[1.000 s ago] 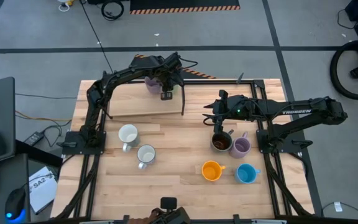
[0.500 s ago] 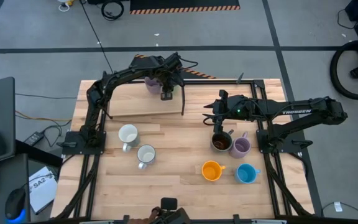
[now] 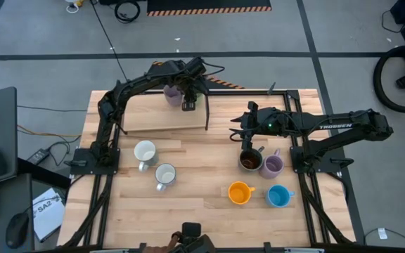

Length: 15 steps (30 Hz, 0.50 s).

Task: Place coffee mugs
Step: Put the light blue mug on the shelf

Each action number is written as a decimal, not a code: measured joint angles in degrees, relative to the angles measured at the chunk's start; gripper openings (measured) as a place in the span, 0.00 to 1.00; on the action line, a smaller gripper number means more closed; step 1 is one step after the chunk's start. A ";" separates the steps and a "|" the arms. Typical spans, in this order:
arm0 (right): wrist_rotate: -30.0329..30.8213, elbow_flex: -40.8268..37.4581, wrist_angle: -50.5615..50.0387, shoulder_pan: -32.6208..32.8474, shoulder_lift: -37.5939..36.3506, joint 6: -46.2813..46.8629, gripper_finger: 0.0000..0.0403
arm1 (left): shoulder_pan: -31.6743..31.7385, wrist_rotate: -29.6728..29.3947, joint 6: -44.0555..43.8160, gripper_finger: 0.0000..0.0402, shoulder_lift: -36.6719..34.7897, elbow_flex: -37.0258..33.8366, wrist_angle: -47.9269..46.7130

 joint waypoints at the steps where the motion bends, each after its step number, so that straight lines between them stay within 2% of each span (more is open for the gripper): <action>1: 0.01 0.00 0.00 -0.01 0.00 -0.01 0.39 | 0.00 -0.02 0.00 0.37 0.00 0.52 -0.76; 8: 0.02 0.00 0.04 -0.14 0.00 -0.20 0.39 | 0.00 -0.63 -0.06 0.38 -0.13 5.15 -4.96; 11: 0.02 0.00 -0.24 -0.14 0.00 -0.20 0.39 | -0.15 -1.07 -1.91 0.38 -0.24 9.11 -10.07; 15: 0.04 0.00 -1.34 -0.14 0.00 -0.20 0.39 | -0.79 -0.98 -8.70 0.38 -0.26 14.93 -20.89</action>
